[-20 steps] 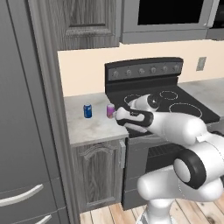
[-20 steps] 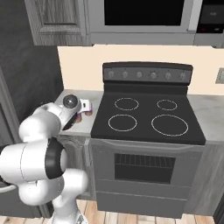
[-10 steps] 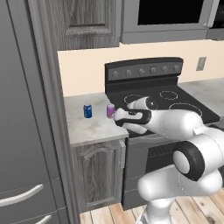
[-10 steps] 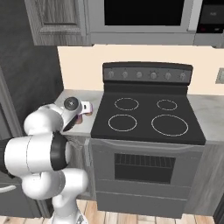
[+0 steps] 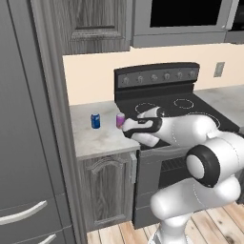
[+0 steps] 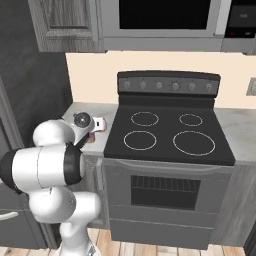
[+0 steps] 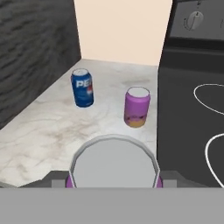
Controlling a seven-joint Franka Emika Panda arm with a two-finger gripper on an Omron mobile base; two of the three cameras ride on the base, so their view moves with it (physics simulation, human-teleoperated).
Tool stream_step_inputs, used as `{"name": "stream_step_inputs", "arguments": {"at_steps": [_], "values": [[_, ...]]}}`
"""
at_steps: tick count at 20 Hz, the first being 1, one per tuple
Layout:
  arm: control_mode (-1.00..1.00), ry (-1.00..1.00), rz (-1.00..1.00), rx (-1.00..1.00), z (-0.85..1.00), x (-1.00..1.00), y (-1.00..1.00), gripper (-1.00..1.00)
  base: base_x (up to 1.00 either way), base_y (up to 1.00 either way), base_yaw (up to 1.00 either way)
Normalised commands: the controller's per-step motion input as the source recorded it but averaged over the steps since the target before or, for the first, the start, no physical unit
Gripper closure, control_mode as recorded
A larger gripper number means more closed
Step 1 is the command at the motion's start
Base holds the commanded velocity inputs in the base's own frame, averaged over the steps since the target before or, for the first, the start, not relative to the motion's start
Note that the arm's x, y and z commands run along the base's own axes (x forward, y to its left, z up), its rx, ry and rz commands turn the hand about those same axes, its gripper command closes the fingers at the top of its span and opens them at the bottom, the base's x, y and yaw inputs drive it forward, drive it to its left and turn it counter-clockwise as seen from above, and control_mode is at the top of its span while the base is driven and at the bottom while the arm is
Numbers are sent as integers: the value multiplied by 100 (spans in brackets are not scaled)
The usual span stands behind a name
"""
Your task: Four empty soda cans are scattered around the kitchen. Gather all the cans and cluster them next to the stove for recycling.
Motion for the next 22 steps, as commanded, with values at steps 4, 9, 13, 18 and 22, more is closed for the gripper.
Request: {"name": "stream_step_inputs", "arguments": {"at_steps": [4,9,13,18,22], "values": [[-100,0,0,0,-16,9,0,100,0,0,0],[-100,0,0,0,-19,10,0,100,0,0,0],[-100,0,0,0,-20,8,0,100,0,0,0],[-100,0,0,0,-22,9,0,100,0,0,0],[-100,0,0,0,-26,9,0,100,0,0,0]]}}
